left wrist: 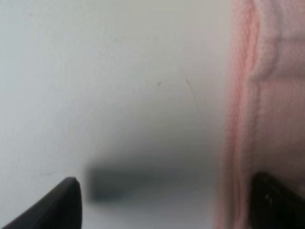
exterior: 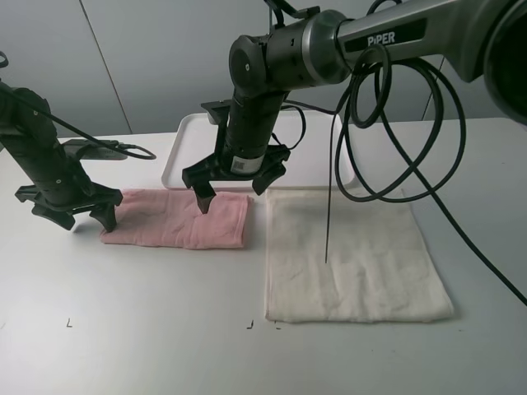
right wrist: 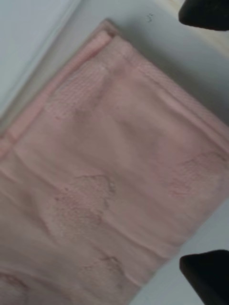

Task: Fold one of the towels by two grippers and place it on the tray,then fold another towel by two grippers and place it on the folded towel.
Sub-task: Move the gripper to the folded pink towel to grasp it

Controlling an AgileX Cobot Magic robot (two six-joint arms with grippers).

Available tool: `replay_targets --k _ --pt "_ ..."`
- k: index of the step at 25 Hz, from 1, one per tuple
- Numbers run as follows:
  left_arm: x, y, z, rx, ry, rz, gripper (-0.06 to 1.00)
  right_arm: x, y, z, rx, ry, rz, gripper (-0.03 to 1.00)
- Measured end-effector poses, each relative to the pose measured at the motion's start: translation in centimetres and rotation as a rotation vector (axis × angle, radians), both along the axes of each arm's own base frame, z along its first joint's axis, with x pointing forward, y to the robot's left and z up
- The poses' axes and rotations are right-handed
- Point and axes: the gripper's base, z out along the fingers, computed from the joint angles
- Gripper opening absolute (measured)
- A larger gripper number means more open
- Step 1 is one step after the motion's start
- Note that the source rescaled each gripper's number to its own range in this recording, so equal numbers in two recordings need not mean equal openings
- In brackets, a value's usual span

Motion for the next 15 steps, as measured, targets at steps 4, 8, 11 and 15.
replay_targets --k 4,8,11,15 --pt "0.0 0.0 0.0 0.0 0.003 0.0 0.91 1.0 -0.6 -1.2 -0.002 0.036 -0.058 1.0" --pt "0.0 0.0 0.0 0.0 0.003 0.0 0.91 0.9 -0.5 -3.1 -0.006 0.092 -0.084 1.0" --pt "0.0 0.0 0.0 0.0 0.003 0.0 0.91 0.8 -0.5 -4.2 -0.018 0.115 -0.09 1.0" --pt "0.0 0.0 0.0 0.0 0.003 0.0 0.91 0.8 -0.4 -4.5 -0.011 0.127 -0.102 1.0"
